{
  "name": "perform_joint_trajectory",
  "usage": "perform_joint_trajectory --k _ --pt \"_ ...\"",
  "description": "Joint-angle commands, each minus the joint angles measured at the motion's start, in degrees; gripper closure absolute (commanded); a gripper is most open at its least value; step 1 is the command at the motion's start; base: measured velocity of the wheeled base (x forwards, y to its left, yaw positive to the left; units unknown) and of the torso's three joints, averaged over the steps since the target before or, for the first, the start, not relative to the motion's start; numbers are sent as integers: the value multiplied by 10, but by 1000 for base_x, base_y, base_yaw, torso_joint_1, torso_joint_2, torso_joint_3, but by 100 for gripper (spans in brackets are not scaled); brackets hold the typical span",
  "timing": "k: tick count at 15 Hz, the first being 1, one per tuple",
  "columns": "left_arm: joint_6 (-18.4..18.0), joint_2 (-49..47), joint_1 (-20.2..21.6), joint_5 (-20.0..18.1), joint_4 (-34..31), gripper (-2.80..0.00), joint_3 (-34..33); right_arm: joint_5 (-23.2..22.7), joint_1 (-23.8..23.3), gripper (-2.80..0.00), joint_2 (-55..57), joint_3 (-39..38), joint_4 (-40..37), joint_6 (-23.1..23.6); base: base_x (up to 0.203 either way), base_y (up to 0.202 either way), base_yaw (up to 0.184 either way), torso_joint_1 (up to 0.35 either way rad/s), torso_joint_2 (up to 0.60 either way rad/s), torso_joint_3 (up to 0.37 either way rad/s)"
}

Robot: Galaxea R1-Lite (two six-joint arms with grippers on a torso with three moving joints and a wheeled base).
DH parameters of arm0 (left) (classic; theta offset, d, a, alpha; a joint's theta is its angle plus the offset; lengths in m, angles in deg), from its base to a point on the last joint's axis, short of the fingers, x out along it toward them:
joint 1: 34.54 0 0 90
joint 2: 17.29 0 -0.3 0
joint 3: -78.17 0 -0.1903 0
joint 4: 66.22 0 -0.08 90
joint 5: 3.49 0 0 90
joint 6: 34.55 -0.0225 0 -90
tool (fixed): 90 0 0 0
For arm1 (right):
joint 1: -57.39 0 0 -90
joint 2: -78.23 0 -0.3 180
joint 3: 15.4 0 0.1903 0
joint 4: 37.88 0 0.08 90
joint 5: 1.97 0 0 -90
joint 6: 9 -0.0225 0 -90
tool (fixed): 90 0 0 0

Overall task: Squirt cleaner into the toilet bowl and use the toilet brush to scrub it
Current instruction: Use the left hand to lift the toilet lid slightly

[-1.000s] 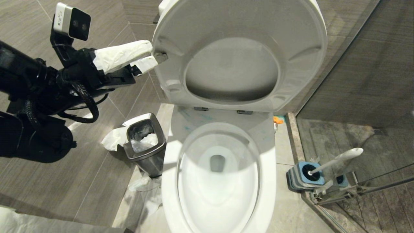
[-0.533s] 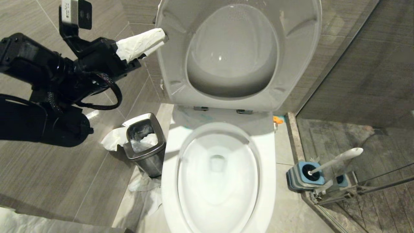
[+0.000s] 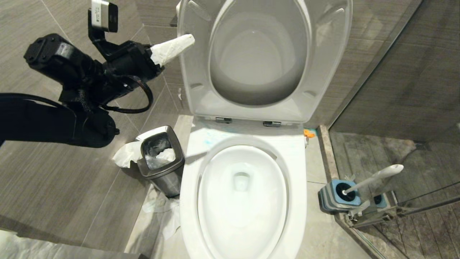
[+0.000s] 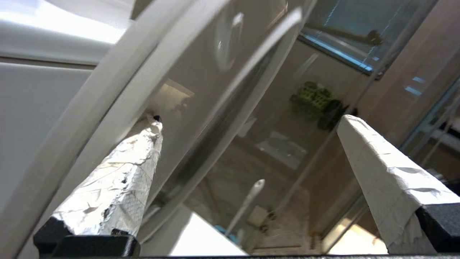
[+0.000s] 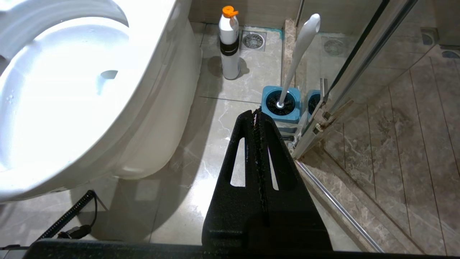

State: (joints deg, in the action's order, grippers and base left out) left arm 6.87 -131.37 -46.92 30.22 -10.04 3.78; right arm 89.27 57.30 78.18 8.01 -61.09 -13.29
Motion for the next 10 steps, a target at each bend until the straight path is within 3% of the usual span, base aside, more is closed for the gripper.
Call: perform_joint_trajectory --k 1,10 --pt "-24 -37 0 -3 -17 -280 28 0 0 0 0 0 0 0 0 0 0 0 0 0" --pt "-132 -92 -12 65 -124 -280 113 0 0 0 0 0 0 0 0 0 0 0 0 0"
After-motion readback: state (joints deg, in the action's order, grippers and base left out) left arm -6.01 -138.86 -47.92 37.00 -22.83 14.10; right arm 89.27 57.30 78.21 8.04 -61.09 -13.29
